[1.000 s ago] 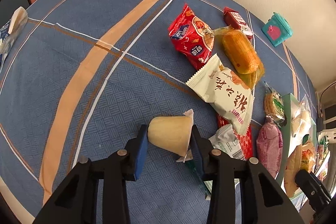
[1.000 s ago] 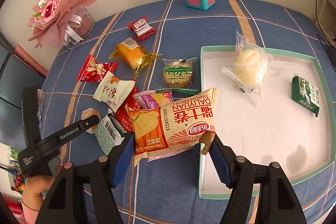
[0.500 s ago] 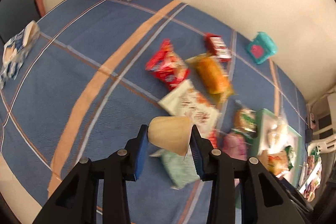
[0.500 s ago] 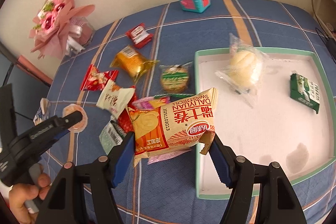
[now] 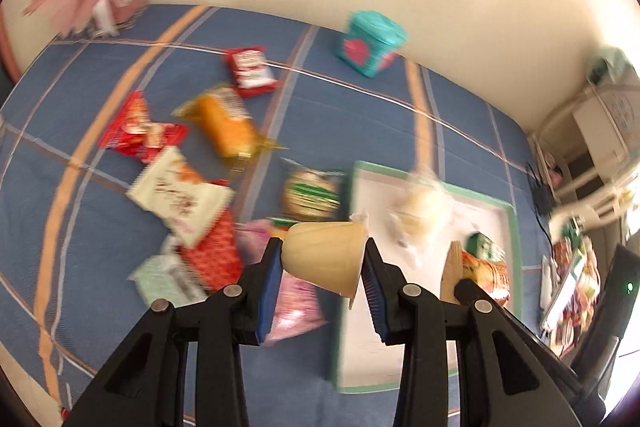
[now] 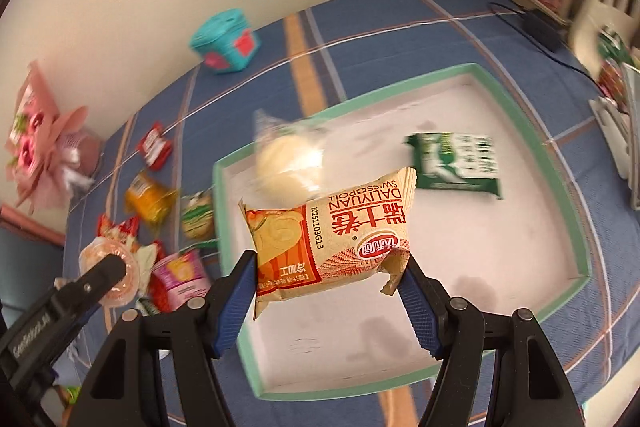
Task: Organize snacks
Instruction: 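Carry pudding cup with left tool while right carries swiss roll to tray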
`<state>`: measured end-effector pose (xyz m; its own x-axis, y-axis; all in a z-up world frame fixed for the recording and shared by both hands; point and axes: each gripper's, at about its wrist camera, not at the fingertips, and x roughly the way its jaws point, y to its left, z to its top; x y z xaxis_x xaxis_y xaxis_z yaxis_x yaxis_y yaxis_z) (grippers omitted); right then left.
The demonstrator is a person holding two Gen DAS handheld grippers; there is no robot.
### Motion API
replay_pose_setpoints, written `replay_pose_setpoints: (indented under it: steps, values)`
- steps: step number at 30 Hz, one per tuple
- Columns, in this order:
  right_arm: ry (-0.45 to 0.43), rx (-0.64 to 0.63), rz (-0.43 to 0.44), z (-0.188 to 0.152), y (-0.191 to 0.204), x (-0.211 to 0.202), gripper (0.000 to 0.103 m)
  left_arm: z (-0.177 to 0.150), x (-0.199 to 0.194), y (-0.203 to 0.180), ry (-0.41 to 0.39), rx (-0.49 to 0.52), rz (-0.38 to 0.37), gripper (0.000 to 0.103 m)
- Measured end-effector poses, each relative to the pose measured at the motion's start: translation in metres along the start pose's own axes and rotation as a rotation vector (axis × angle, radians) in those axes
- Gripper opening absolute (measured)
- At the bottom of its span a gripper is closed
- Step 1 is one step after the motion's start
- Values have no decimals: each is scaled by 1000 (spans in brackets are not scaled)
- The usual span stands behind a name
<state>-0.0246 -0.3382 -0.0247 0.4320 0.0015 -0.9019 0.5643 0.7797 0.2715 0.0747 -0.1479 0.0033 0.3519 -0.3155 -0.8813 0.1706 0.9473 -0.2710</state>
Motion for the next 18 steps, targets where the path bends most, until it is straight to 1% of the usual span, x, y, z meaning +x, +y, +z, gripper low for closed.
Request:
replay_pose_setpoints:
  steps: [5, 8, 12, 18]
  values:
    - [-4, 88, -46, 12, -43, -4, 72, -12, 19, -52, 35, 121, -9, 40]
    - [-9, 130, -85, 16, -64, -7, 72, -18, 30, -71, 55, 180, -5, 40]
    - [-12, 143, -131, 20, -80, -7, 72, -26, 42, -94, 67, 244, -23, 40]
    - [30, 159, -166, 21, -92, 10, 72, -35, 66, -118, 76, 329, -4, 40]
